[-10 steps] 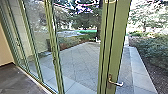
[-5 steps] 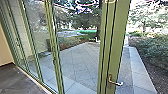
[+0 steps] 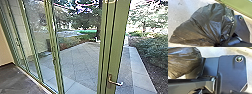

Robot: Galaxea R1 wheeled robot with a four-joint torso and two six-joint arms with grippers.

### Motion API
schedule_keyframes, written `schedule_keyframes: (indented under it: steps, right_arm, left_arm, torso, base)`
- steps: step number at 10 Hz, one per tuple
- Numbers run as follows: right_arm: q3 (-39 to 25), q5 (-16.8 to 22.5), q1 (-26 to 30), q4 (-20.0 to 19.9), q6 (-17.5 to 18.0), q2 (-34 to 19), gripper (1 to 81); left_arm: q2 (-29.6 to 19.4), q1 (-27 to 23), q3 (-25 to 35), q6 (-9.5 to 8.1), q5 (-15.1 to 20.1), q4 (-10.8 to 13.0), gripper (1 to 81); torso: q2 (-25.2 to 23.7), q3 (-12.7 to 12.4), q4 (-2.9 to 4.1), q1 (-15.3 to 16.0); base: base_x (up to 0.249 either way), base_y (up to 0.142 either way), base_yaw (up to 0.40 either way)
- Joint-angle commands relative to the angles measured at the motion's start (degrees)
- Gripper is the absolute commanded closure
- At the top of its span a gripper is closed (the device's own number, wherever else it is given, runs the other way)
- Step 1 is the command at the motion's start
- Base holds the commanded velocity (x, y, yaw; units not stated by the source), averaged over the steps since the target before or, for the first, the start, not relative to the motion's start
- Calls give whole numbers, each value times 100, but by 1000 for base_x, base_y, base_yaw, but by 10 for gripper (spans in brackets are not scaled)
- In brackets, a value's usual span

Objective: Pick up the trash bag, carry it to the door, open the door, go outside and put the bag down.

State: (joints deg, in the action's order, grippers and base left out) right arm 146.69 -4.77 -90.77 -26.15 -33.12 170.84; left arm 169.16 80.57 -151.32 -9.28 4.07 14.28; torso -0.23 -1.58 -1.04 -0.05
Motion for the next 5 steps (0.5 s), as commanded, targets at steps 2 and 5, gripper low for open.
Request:
schedule_keyframes:
  steps: [2, 5]
  right_arm:
    - [-1940, 250, 142, 14, -1, -1231, 10]
    - [-3175, -103, 54, -4, 25, -2151, 10]
  left_arm:
    - [-776, -414, 1128, -40, 252, -109, 811]
    - [-1102, -318, 1647, -39, 243, -109, 811]
  torso:
    - [0, 0, 0, 5]
    - [0, 0, 0, 5]
  base:
    - [0, 0, 0]
    - [0, 0, 0]
